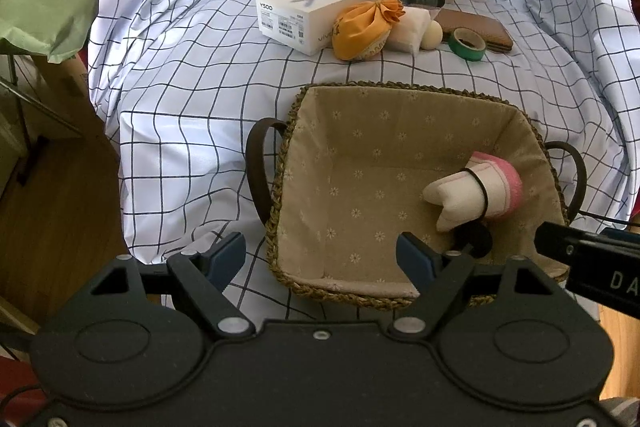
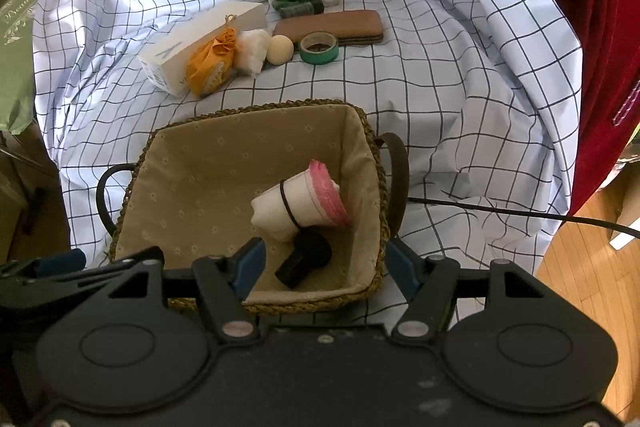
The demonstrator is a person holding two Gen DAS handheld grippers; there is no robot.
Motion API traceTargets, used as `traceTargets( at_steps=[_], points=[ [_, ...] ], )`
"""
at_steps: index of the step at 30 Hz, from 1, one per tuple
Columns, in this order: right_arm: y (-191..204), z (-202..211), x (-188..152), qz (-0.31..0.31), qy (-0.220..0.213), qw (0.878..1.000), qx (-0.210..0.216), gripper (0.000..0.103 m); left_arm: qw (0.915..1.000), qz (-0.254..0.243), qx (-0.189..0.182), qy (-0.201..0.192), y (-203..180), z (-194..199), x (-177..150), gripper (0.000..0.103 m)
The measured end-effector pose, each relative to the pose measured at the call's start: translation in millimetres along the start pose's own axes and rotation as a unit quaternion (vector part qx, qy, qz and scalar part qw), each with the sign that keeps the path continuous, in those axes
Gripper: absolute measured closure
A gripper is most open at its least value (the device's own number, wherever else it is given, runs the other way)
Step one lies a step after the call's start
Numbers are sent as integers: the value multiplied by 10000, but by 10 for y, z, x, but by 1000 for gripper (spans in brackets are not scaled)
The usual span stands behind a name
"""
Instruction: Organize soft objects
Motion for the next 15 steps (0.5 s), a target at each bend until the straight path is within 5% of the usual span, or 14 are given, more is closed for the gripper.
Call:
traceTargets(
  at_steps=[15],
  points=[
    [-16, -12, -10, -39, 18, 10000, 1, 37, 10000, -33, 20, 28, -4, -14, -11, 24]
  ],
)
Point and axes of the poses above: each gripper's, at about its wrist camera, not at the fingertips, and z roughly against the way its jaws point, y to its left, x to its top, the point moved 10 cm from there along -z, roughly the way its jaws point, and after that the axes turned 12 degrees about y, right-handed, at the moved point
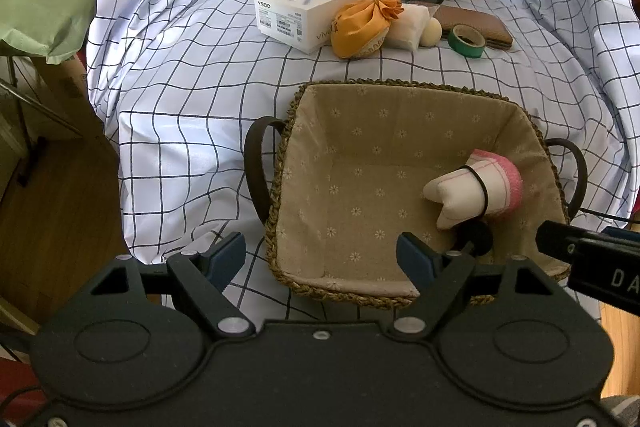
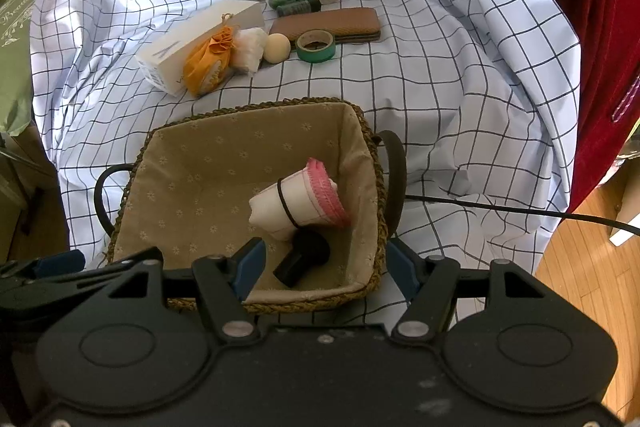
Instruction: Organize soft objects
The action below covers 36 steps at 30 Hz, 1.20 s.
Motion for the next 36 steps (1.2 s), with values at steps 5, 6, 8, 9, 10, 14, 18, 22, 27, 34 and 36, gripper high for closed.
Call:
traceTargets(
  at_steps=[5, 6, 8, 9, 10, 14, 18, 22, 27, 34, 36],
  points=[
    [-1, -11, -10, -38, 20, 10000, -1, 37, 10000, -8, -8, 11, -4, 2, 0, 24],
    [1, -12, -10, -43, 22, 10000, -2, 37, 10000, -11, -25, 21, -7, 0, -3, 24],
    [1, -13, -10, -43, 22, 10000, -3, 37, 10000, -28, -44, 36, -14, -3, -4, 24],
    [1, -13, -10, -42, 22, 10000, -2, 37, 10000, -35, -40, 39, -15, -3, -6, 24],
    [1, -14, -11, -41, 24, 10000, -3, 37, 10000, -40, -43, 39, -17, -2, -9, 24],
    [4, -21, -19, -60, 38, 10000, 5, 37, 9999, -69, -61, 54, -18, 0, -6, 24],
    [1, -39, -33, -73, 64, 10000, 13, 37, 9999, -101, -63, 54, -22, 4, -5, 24],
    [-2, -44, -32, -75, 76, 9999, 11, 36, 9999, -114, -78, 67, -28, 2, -3, 24],
    [-10, -58, -17, -32, 54, 10000, -11, 35, 9998, -166, -107, 90, -63, -14, 3, 24],
    [-49, -93, 57, -54, 30, 10000, -55, 34, 9996, -244, -137, 60, -118, -9, 62, 24],
    [-65, -103, 86, -80, 29, 9999, -73, 33, 9996, -245, -159, 17, -125, 5, 99, 24]
  ],
)
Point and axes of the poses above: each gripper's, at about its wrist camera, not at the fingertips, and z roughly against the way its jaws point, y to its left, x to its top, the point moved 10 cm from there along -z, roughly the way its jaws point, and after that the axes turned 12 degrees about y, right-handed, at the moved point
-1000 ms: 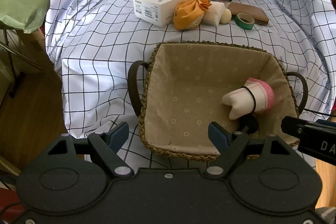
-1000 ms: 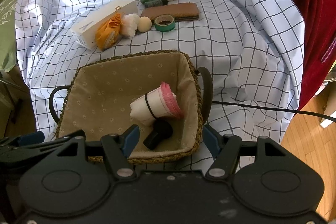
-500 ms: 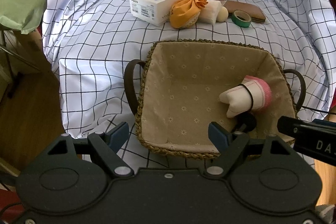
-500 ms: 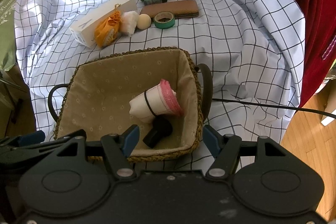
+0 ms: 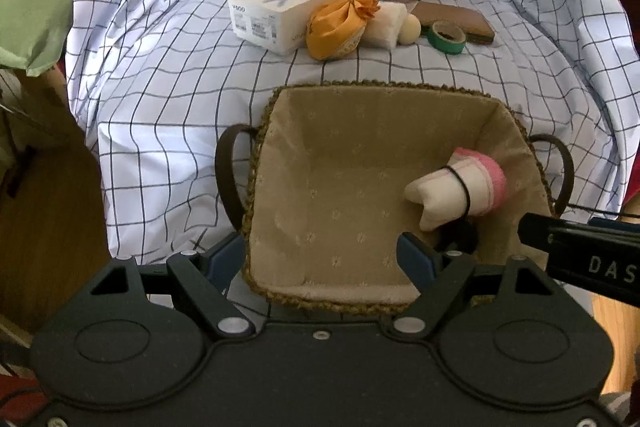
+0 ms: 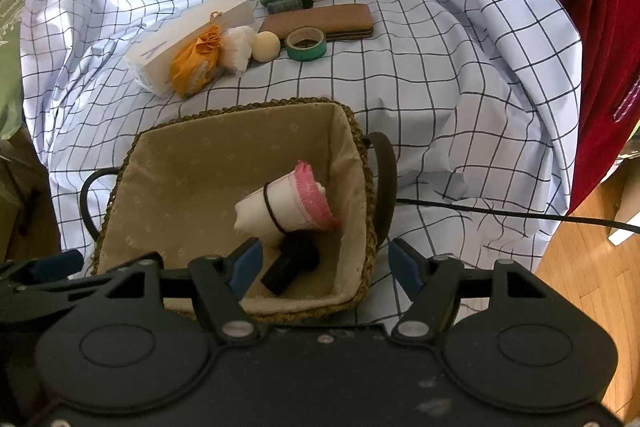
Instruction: Organize soft objects
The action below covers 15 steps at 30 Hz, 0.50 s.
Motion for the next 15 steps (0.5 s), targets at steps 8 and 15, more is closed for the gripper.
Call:
traceTargets(
  at_steps=[8, 15],
  points=[
    [-37, 4, 208, -95, -87, 9999, 7, 30, 9998, 80, -144, -95, 16, 20, 182, 24],
    [-38, -35, 520, -132, -123, 9998, -25, 29, 9999, 75, -146, 32, 70, -69, 397, 24]
  ],
)
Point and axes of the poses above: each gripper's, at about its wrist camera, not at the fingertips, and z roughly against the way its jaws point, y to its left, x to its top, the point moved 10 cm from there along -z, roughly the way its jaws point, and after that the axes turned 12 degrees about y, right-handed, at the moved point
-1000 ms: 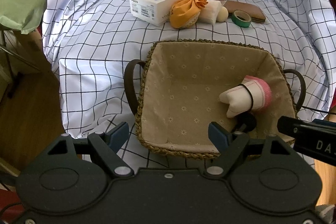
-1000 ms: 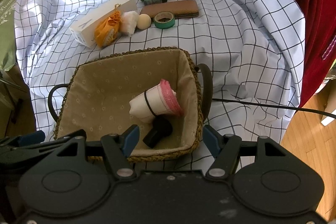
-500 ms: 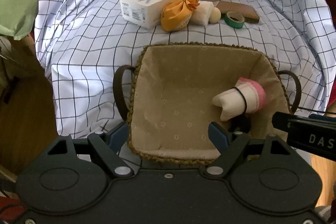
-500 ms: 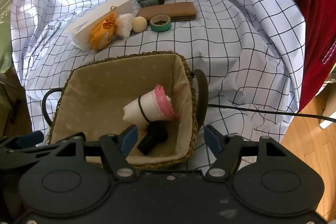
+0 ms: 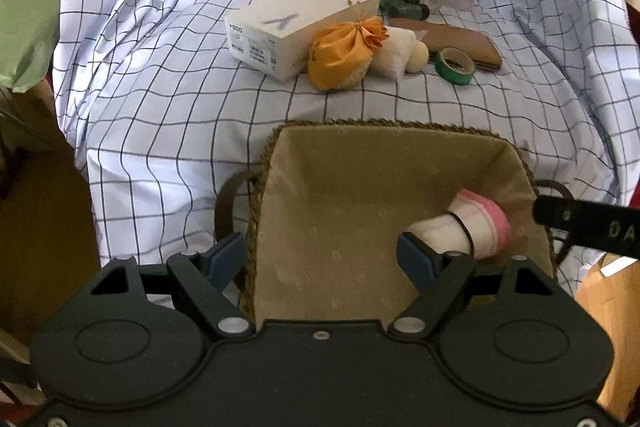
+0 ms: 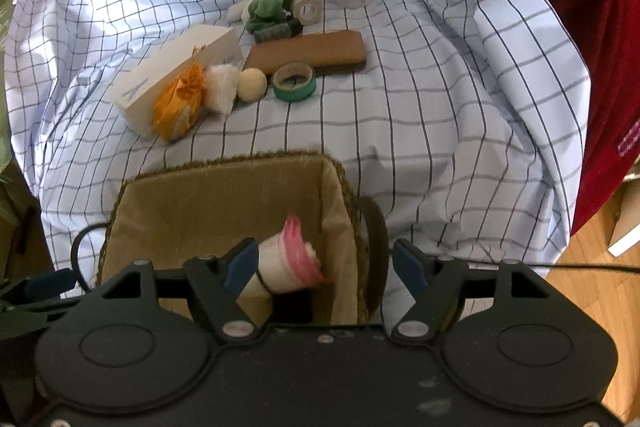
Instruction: Organize soft objects
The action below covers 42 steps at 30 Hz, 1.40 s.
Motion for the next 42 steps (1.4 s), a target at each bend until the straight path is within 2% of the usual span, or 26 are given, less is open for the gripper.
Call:
traceTargets(
  at_steps=[10, 17, 27, 31, 37, 42],
  points=[
    [67, -161, 588, 58, -72, 9999, -57, 27, 9999, 75, 39, 106, 137, -181, 478, 24],
    [105, -291, 1074, 139, -151, 9997, -122, 27, 10000, -70, 37, 22, 163, -243, 991, 24],
    [373, -500, 2013, 449, -484, 9978, -32, 27, 9997, -233, -15, -42, 210, -362, 1756, 24],
    [560, -642, 2434, 503, -582, 9969, 174, 27, 9997, -238, -15, -72, 270, -396, 2055, 23],
    [887, -979, 2970, 462, -405, 9961, 626, 29, 9997, -137, 100, -153, 444, -463, 2411, 23],
    [1090, -1360, 3175, 512, -99, 9964, 667, 30, 9996, -27, 207, -211, 625, -504, 2610, 23]
  ],
)
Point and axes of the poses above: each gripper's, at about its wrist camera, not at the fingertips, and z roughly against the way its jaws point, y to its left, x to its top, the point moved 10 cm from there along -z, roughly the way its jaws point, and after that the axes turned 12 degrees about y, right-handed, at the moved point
